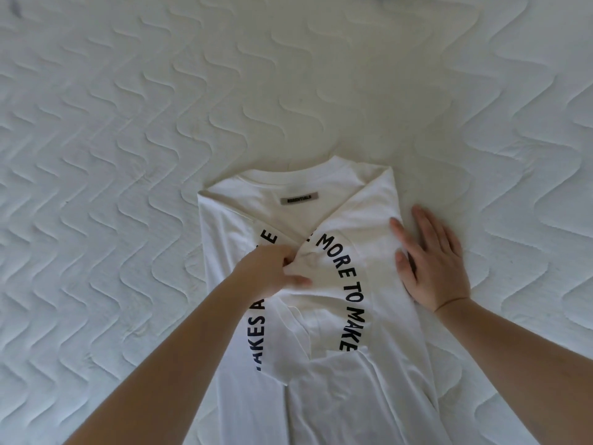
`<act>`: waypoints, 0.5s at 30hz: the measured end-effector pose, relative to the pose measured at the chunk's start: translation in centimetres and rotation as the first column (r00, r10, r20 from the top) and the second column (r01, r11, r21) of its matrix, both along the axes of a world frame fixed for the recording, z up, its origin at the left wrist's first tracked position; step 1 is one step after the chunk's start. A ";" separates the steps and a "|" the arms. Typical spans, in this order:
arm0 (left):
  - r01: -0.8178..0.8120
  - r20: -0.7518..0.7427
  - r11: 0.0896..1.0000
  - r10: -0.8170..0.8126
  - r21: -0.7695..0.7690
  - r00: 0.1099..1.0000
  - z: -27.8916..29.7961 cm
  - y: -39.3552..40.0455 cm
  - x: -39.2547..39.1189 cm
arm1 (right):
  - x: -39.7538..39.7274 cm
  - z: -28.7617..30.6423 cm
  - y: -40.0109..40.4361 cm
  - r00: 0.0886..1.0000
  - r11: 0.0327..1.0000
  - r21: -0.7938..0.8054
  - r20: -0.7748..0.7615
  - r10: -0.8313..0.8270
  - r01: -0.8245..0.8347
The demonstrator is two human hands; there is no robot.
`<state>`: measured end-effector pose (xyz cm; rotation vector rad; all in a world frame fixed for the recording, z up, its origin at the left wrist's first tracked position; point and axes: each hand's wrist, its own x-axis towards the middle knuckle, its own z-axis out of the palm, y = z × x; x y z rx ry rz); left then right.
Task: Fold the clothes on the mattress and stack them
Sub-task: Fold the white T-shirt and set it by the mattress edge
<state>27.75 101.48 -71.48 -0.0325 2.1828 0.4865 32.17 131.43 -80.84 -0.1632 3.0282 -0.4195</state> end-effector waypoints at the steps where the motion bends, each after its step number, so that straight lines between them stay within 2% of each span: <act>1: 0.017 0.060 0.999 -0.018 0.028 0.998 0.2 -0.7 0.0 | -0.1 0.0 0.0 1.000 1.000 -0.002 0.001 -0.001 0.001; 3: 0.043 0.117 0.997 -0.050 0.059 0.992 0.4 -1.8 0.1 | -0.1 0.1 -0.1 1.000 1.000 -0.006 0.003 0.000 0.000; 6: -0.120 0.154 0.986 0.101 0.117 0.983 0.1 -3.0 0.4 | -0.1 0.1 0.0 1.000 1.000 -0.004 0.016 0.005 -0.005; 7: -0.148 0.164 0.983 0.130 0.105 0.978 0.1 -3.2 0.6 | 0.0 0.1 0.0 1.000 1.000 -0.004 0.021 0.005 -0.005; 9: -0.085 0.137 0.996 0.082 0.021 0.987 -0.1 -3.4 0.7 | -0.1 0.2 0.0 1.000 1.000 -0.002 0.018 0.003 -0.003; 12: 0.000 -0.105 0.996 -0.009 -0.087 0.994 0.2 -2.6 0.3 | -0.1 0.3 -0.1 1.000 1.000 -0.008 0.016 0.000 0.000; 15: -0.012 -0.488 1.000 0.020 0.020 0.872 0.6 0.9 -1.6 | -0.1 0.6 -0.2 1.000 1.000 -0.028 0.022 -0.013 0.014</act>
